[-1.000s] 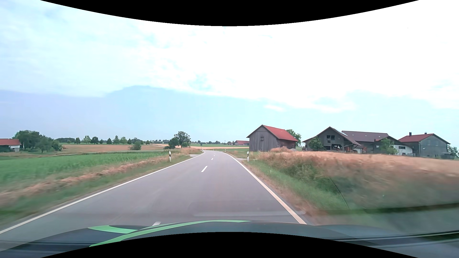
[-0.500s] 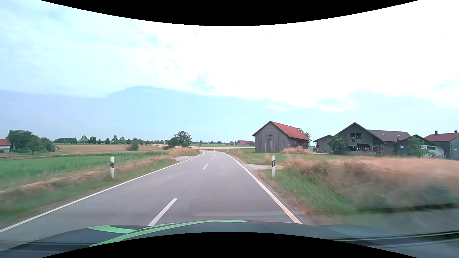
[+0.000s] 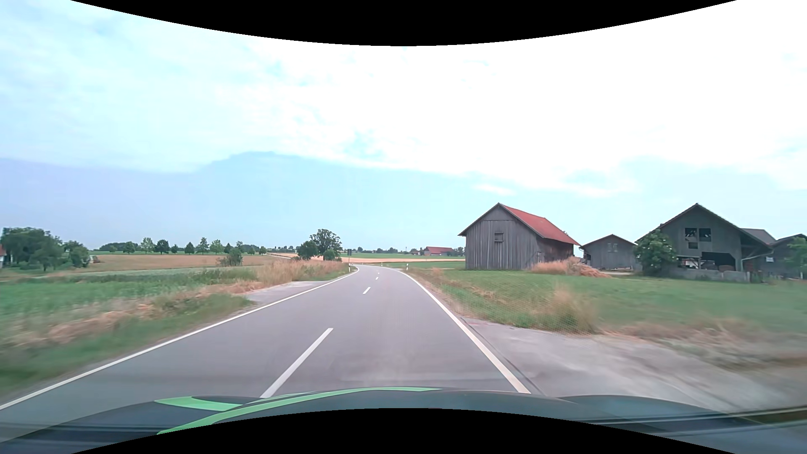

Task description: Follow the waypoints while adhering to traffic rules and regulations

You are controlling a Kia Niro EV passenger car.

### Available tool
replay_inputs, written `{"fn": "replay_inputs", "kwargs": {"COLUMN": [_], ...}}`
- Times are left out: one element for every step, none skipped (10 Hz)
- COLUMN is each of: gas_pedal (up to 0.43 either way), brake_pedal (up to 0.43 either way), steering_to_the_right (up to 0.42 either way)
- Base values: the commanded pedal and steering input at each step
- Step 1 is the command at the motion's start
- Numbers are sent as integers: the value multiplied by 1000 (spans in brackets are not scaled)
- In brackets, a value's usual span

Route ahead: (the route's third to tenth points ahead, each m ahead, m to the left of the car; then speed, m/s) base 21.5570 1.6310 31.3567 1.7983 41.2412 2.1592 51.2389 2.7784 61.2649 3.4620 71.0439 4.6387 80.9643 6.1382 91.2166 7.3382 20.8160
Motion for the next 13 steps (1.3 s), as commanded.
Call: {"fn": "replay_inputs", "kwargs": {"gas_pedal": [118,118,118,118,118,118,118,118,118,118,118,118,118], "brake_pedal": [0,0,0,0,0,0,0,0,0,0,0,0,0], "steering_to_the_right": [-9,-9,-9,-9,-8,-8,-8,-8,-8,-8,-8,-8,-8]}}
